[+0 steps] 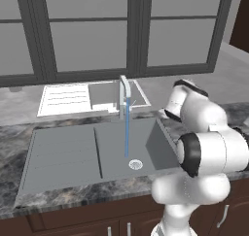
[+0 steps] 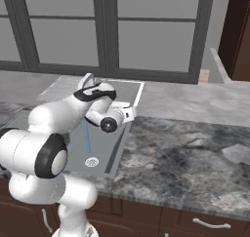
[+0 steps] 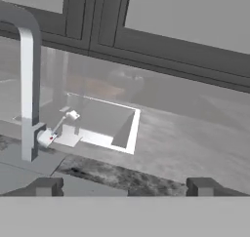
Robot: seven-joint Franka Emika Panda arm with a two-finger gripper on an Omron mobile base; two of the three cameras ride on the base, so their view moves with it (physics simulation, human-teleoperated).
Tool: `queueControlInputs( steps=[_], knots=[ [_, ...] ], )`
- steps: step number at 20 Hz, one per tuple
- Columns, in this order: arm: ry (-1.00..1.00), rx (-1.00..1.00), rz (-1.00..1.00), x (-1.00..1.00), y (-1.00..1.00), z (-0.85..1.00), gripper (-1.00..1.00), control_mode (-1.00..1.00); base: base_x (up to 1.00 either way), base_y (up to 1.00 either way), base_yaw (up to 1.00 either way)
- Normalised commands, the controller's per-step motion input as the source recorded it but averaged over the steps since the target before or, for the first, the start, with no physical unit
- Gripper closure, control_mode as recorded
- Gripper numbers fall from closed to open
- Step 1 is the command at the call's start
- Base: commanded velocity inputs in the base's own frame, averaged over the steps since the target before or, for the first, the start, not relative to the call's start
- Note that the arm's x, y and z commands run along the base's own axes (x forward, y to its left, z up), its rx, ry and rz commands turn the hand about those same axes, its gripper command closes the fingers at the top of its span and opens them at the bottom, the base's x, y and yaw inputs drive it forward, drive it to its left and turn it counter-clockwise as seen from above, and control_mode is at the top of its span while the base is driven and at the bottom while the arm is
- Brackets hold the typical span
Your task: Turn on the sink faucet and place the jug under the water for a few seconds to fill it up.
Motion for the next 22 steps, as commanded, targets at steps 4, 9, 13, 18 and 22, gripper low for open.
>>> queueControlInputs(
  steps=[4, 9, 13, 18, 22],
  knots=[
    [0.31, 0.0, 0.09, -1.0, 0.0, 0.44, -1.0, -1.0, 0.0, 0.0, 0.0],
    [0.3, 0.08, 0.09, -0.87, 0.0, 0.76, -1.0, -1.0, 0.0, 0.0, 0.0],
    [0.28, 0.14, 0.1, -0.64, 0.0, 1.0, -1.0, -1.0, 0.0, 0.0, 0.0],
    [0.29, 0.2, 0.12, -0.51, 0.0, 1.0, -1.0, -1.0, 0.0, 0.0, 0.0],
    [0.32, 0.15, 0.16, -0.66, 0.0, 0.74, -1.0, -1.0, 0.0, 0.0, 0.0]
  ],
)
